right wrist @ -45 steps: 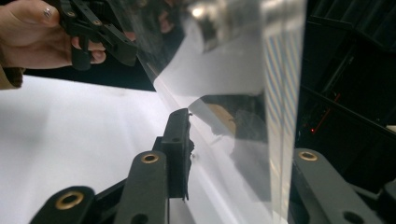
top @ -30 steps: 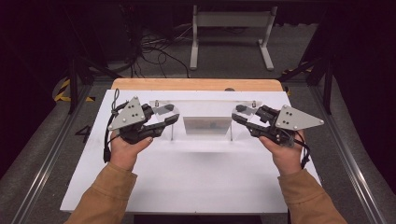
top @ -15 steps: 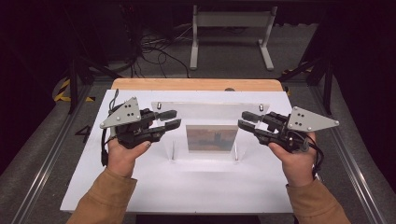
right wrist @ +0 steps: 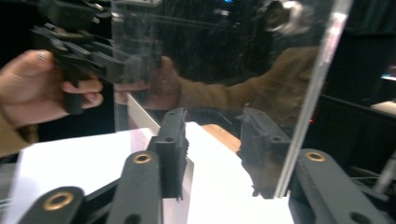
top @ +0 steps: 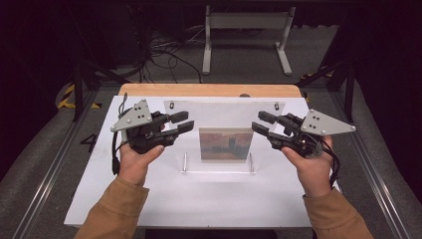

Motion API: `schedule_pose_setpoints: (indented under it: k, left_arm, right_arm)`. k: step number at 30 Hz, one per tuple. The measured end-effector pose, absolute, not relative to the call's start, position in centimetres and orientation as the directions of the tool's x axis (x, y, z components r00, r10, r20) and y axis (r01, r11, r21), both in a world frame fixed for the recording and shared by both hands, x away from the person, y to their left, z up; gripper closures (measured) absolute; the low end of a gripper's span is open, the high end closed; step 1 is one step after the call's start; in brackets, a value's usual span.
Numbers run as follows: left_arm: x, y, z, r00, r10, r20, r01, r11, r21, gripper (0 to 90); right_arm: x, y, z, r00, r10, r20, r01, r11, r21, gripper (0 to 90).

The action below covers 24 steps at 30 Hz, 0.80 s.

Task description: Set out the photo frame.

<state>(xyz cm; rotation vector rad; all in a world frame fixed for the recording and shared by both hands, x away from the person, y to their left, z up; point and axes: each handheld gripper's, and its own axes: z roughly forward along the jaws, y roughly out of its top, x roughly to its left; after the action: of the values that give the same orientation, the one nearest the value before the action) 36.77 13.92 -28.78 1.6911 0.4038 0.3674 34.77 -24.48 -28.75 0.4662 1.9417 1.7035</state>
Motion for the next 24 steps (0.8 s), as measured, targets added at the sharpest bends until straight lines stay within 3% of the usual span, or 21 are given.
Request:
schedule_pose_setpoints:
  k: [2,5,7,13,24]
  left_arm:
    - [36.8,14.0,-28.8,0.881,0.472,0.005,0.065,-0.131,0.989,56.2]
    - [37.0,14.2,-29.0,0.870,0.492,-0.036,0.092,-0.090,0.992,39.5]
    - [37.0,14.2,-29.2,0.851,0.523,-0.040,0.110,-0.104,0.989,34.4]
    - [37.3,14.6,-30.4,0.818,0.572,-0.053,0.144,-0.114,0.983,25.2]
    - [37.2,16.2,-32.4,0.788,0.609,-0.092,0.200,-0.112,0.973,19.6]
  right_arm:
    - [34.8,-24.3,-28.7,-0.799,0.577,-0.169,-0.085,0.170,0.982,55.7]
    - [35.3,-24.2,-28.7,-0.793,0.584,-0.175,-0.088,0.176,0.981,54.1]
    - [35.4,-24.2,-28.8,-0.791,0.586,-0.176,-0.084,0.181,0.980,53.5]
    - [36.3,-23.9,-29.2,-0.773,0.612,-0.168,-0.057,0.197,0.979,43.2]
    - [37.1,-24.5,-29.6,-0.740,0.660,-0.129,-0.015,0.177,0.984,30.4]
